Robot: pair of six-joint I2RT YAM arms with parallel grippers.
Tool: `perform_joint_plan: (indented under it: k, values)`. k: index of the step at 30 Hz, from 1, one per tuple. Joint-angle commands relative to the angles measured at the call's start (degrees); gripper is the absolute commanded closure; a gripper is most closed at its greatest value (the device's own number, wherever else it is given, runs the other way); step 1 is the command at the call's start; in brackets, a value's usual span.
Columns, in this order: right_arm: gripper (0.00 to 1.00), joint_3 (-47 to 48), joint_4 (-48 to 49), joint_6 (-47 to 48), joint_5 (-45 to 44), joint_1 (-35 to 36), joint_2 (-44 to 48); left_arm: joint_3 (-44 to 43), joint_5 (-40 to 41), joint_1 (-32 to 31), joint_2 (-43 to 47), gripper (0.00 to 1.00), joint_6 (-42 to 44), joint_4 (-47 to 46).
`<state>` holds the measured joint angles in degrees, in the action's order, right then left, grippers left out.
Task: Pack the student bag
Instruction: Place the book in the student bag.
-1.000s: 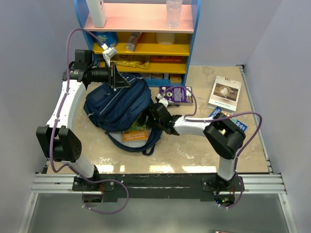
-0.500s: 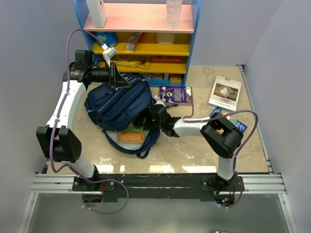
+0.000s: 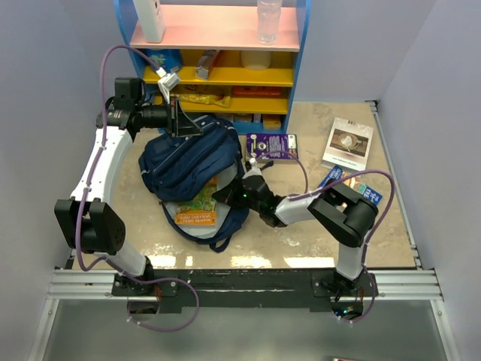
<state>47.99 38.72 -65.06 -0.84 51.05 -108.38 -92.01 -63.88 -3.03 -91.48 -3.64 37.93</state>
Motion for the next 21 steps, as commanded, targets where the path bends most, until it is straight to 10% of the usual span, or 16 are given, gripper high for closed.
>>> perform_joint_plan:
  k: [1,10,21]
  values:
    - [1.0,-3.9,13.5,1.3,1.0,0.6,7.7,-1.3,-6.3,-0.6,4.7,1.0,-0.3,-4.6]
    - [1.0,-6.9,19.2,12.3,-1.3,0.7,15.6,-1.5,-3.1,-0.4,4.8,1.0,0.4,-4.1]
    - [1.0,1.6,1.1,12.1,-16.8,-0.1,11.1,-1.6,-4.1,-0.4,5.9,1.0,0.7,-2.4]
